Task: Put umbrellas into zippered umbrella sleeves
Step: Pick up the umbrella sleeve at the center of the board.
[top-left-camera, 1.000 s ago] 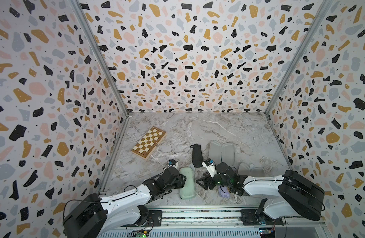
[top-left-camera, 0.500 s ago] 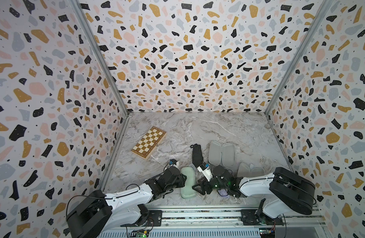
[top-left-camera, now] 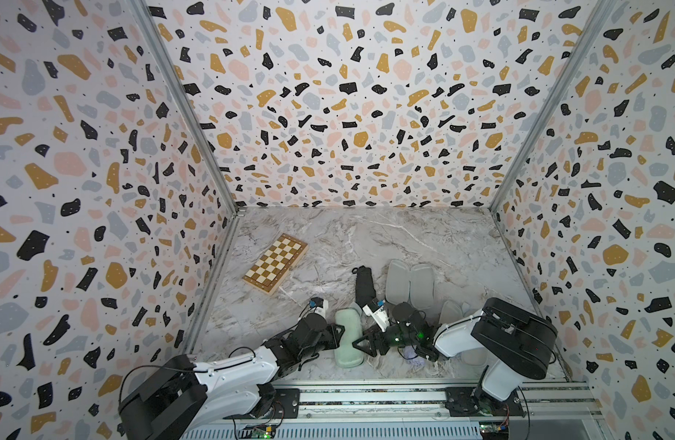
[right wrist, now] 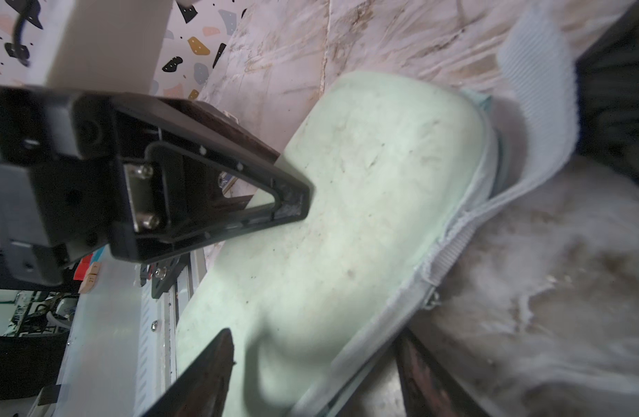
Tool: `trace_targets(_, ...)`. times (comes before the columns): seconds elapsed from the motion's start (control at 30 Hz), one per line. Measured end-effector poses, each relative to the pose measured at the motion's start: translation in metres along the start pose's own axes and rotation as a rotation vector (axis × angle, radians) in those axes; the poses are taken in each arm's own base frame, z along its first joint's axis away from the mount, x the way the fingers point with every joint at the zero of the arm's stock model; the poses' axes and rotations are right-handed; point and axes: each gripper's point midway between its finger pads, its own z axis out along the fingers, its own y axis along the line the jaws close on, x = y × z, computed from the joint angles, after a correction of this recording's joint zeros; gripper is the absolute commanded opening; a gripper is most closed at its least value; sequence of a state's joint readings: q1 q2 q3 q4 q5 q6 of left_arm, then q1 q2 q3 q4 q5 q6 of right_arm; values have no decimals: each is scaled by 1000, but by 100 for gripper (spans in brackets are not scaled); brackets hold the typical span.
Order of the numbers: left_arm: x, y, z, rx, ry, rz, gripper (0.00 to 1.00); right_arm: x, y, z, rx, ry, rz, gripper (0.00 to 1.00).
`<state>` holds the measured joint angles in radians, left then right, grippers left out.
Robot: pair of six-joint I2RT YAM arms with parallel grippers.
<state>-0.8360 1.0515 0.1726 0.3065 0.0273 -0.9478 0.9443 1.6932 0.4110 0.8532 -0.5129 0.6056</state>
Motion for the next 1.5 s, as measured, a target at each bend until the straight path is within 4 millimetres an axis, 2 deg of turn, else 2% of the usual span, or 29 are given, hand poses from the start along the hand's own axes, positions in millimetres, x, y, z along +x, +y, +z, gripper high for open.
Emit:
trace_targets(0.17,2,2,-3,14,-13,-7,11,-1,1,7,-41,8,21,57)
trace_targets(0.3,3,4,-7,17,-26,-3,10,-2,0,12,-57,12,46,46)
trace_targets(0.37,4,4,-8,17,-31,-1,11,-2,1,13,-65,13,54,45)
trace_targets(0.57,6,6,-5,7,-23,-1,23,-2,2,13,-68,14,62,45)
trace_targets(0.67,6,6,-1,6,-28,2,29,-1,1,13,-67,16,74,37)
trace_targets(0.73,6,6,0,4,-29,4,35,-2,0,13,-68,16,82,35)
trace_targets(0.8,7,5,0,6,-28,10,50,-2,0,13,-67,15,84,34)
trace_targets(0.9,12,7,-1,-3,-11,19,65,-4,0,13,-67,10,81,32)
trace_targets(1.03,14,5,1,0,-1,27,69,-6,2,14,-70,3,75,31)
trace_targets(1.33,10,2,5,48,-47,28,66,-10,2,14,-75,-10,68,30)
trace_targets(1.47,9,-3,2,80,-55,39,74,-10,4,13,-82,-16,59,30)
trace_targets(1.5,10,-5,1,86,-49,45,78,-10,5,13,-85,-15,57,30)
